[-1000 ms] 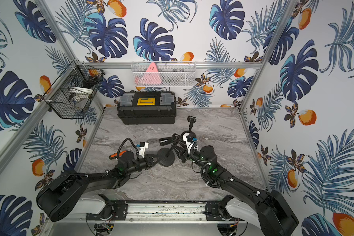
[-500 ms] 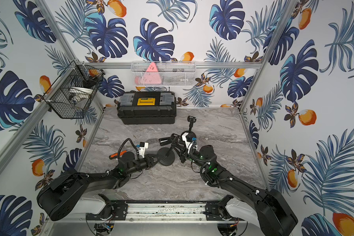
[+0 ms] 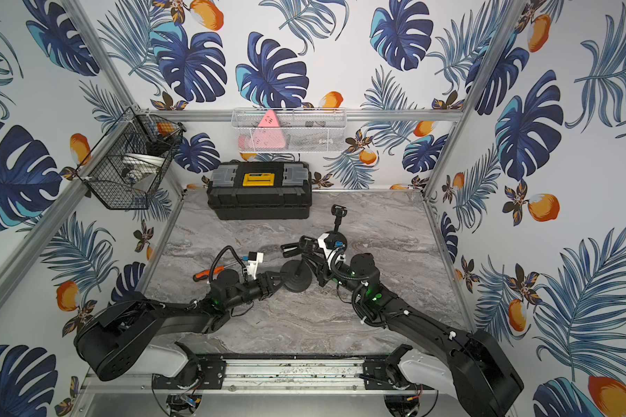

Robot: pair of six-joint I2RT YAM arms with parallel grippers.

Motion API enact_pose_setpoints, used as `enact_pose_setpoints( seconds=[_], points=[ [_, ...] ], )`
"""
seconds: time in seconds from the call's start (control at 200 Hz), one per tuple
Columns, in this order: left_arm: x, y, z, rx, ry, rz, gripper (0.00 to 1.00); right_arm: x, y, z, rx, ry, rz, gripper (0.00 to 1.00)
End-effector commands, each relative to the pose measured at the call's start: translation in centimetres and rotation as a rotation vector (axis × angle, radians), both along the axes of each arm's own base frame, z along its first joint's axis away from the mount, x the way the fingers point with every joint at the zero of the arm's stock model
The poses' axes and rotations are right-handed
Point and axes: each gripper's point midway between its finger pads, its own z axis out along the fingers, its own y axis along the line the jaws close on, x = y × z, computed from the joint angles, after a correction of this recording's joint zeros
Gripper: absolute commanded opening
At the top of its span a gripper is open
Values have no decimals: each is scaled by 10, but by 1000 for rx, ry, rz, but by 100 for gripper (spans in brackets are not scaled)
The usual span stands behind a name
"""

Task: Assemble a microphone stand
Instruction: Place the microphone stand at the center of the board.

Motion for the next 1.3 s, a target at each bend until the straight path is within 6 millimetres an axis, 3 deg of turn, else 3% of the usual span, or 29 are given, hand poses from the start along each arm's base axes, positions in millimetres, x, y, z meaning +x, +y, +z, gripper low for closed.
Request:
enact_pose_setpoints(
  seconds=[0.0,0.085,0.3,0.54,0.826,1.016,1.291],
  points=[
    [2,-1,10,-22,-41,0,53,3,-2,17,19,-58,-22,0],
    [1,0,7,1,-43,-2,60,2,-4,17,14,-60,-30,0],
    [6,16,-11,171,-51,68,61,6,-15,14,-13,-58,-94,0],
    [10,38,-17,330,-85,144,63,7,-27,2,-51,-42,-149,0],
    [23,72,-3,524,-202,288,62,9,-30,-32,-117,2,-164,0],
    [26,78,9,556,-256,314,61,13,-28,-51,-156,23,-166,0],
    [23,83,9,570,-264,327,60,18,-23,-64,-184,36,-160,0]
  ],
)
